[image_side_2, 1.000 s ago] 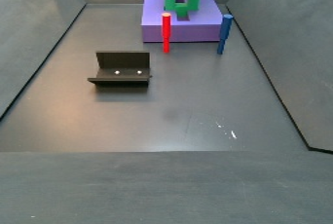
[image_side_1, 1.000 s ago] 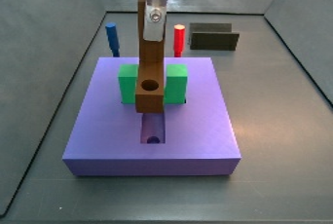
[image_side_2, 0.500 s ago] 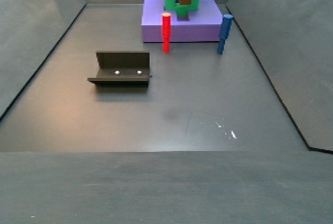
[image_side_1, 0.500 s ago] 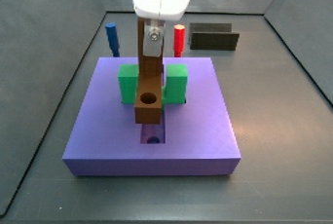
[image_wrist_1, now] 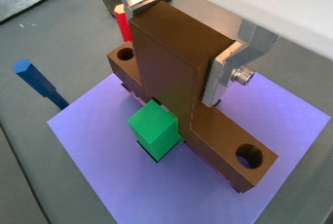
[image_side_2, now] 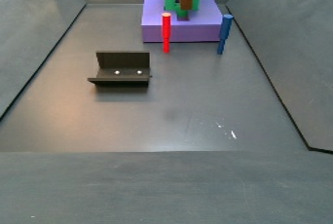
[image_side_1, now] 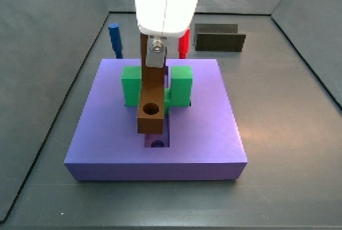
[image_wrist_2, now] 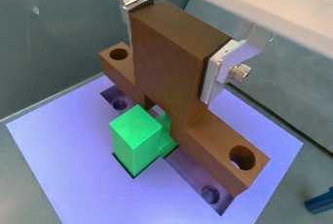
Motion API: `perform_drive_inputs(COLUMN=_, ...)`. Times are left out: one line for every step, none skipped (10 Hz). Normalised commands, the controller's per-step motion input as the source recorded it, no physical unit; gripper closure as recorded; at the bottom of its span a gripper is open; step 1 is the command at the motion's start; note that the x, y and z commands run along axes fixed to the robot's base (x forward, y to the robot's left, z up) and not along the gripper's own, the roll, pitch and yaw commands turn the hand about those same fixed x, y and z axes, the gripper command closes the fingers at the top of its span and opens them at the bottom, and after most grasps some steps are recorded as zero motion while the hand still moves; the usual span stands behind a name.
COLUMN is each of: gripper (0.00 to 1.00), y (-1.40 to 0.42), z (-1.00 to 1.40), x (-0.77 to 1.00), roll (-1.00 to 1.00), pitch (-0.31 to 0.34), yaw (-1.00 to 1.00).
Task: Pick up the brown object. Move up. Place the brown object on the fixture. Regrasp the brown object. Move to above the board. Insert the brown object.
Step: Insert the brown object.
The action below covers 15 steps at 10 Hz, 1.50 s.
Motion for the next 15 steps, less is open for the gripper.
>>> perform_drive_inputs(gripper=1.00, y=0.00, z=-0.19, x=0.03, roll=0.00, pitch=0.000, yaw=0.00)
perform_drive_inputs(gripper=1.00, y=-0.01, z=-0.18, x=0.06, roll=0.00, pitch=0.000, yaw=0.00)
perform_drive_inputs(gripper=1.00, y=-0.01, z=-0.19, x=0.06, roll=0.00, pitch=0.000, yaw=0.00)
perform_drive_inputs(gripper=1.00, y=0.00, z=-0.18, x=0.04, roll=0.00, pitch=0.000, yaw=0.00)
perform_drive_inputs(gripper=1.00, y=0.00, z=-0.17, x=0.02, roll=0.00, pitch=0.000, yaw=0.00)
perform_drive_inputs(gripper=1.00, y=0.00, z=-0.16, x=0.02, roll=0.00, pitch=0.000, yaw=0.00)
perform_drive_inputs(gripper=1.00, y=-0.01, z=-0.17, x=0.04, roll=0.00, pitch=0.000, yaw=0.00)
perform_drive_inputs(gripper=1.00, y=-0.01, z=-0.17, x=0.05, roll=0.00, pitch=0.000, yaw=0.00)
perform_drive_inputs(gripper=1.00, y=-0.03, z=-0.18, x=0.09, roll=-0.01, pitch=-0.001, yaw=0.00)
perform_drive_inputs(gripper=1.00, y=-0.05, z=-0.18, x=0.14, roll=-0.02, pitch=-0.004, yaw=0.00)
perform_drive_inputs(gripper=1.00, y=0.00, z=-0.23, x=0.07, roll=0.00, pitch=-0.014, yaw=0.00)
perform_drive_inputs(gripper=1.00, y=0.00, z=-0.21, x=0.06, roll=0.03, pitch=-0.003, yaw=0.00)
perform_drive_inputs(gripper=1.00, y=0.00, z=-0.22, x=0.05, roll=0.05, pitch=0.000, yaw=-0.01)
perform_drive_inputs(gripper=1.00, y=0.00, z=-0.19, x=0.05, roll=0.03, pitch=0.000, yaw=-0.01)
perform_drive_inputs(gripper=1.00, y=0.00, z=-0.14, x=0.11, roll=0.02, pitch=0.000, yaw=-0.01)
